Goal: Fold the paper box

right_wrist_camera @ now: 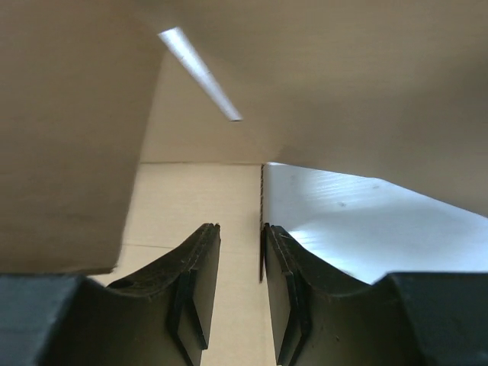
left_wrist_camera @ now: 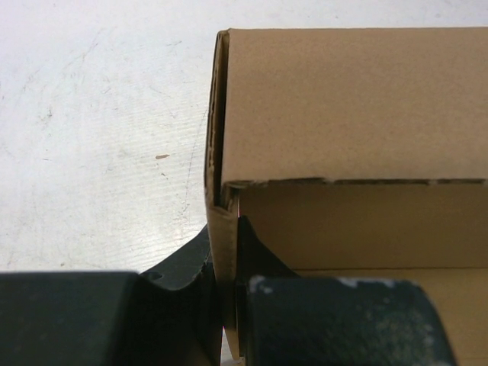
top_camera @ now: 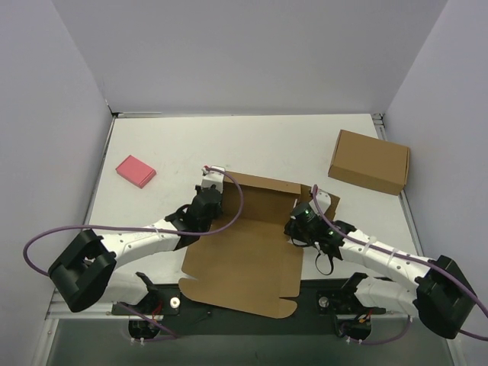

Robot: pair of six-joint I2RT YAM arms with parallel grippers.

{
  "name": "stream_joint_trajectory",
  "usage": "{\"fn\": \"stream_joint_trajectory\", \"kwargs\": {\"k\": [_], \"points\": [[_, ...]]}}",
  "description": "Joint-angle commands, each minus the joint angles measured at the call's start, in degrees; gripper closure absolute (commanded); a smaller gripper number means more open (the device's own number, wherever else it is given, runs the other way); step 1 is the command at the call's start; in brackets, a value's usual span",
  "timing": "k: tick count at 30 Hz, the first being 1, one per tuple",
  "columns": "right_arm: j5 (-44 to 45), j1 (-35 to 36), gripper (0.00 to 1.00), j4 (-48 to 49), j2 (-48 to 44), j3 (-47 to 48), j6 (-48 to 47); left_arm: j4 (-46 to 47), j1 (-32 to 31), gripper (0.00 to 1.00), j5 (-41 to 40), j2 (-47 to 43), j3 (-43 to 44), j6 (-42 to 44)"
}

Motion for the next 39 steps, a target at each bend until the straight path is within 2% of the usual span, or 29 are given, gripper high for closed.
{"fn": "stream_joint_trajectory", "kwargs": {"k": [1, 6, 11, 18, 23, 25, 26, 30, 34, 38, 39], "points": [[0.8, 1.3, 0.69, 4.9, 2.6, 1.0, 0.9, 4.6, -1.2, 1.00, 0.8, 0.8, 1.1, -2.0], [0.2, 3.0, 0.70, 10.0, 4.9, 0.2, 1.3, 4.8, -2.0, 1.00, 0.5, 1.7, 1.6, -1.8], [-0.3, 3.1, 0.71, 10.8, 8.1, 0.5, 1.6, 5.0, -2.4, 1.00, 0.6, 2.5, 1.7, -1.9], [-0.5, 3.2, 0.71, 7.7, 10.6, 0.1, 4.3, 4.9, -2.5, 1.00, -0.1, 2.2, 1.7, -1.9], [-0.6, 3.7, 0.68, 6.6, 10.5, -0.6, 5.2, 4.1, -2.5, 1.00, -0.8, 2.0, 1.7, -1.7], [1.1, 4.5, 0.64, 5.7, 8.5, 1.0, 4.1, 3.6, -2.0, 1.00, -1.5, 1.9, 1.7, -1.3], [1.7, 4.7, 0.63, 2.0, 7.6, 2.1, 3.7, 3.2, -1.8, 1.00, -1.6, 1.9, 1.7, -1.2], [4.0, 6.3, 0.45, -5.6, -0.1, 7.7, -1.1, 2.0, 0.3, 1.00, -1.5, 1.2, 1.7, 0.2], [3.2, 6.5, 0.38, -13.4, -5.5, 14.5, -9.4, 1.5, 2.7, 1.00, -0.3, -0.5, 1.4, 1.6], [1.9, 4.1, 0.34, -18.2, -10.0, 21.5, -12.9, 2.2, 4.8, 1.00, 1.6, -2.2, -0.2, 1.5], [-0.1, -0.5, 0.33, -18.8, -10.6, 21.9, -13.1, 2.5, 5.1, 1.00, 2.1, -2.9, -0.8, 1.5]]}}
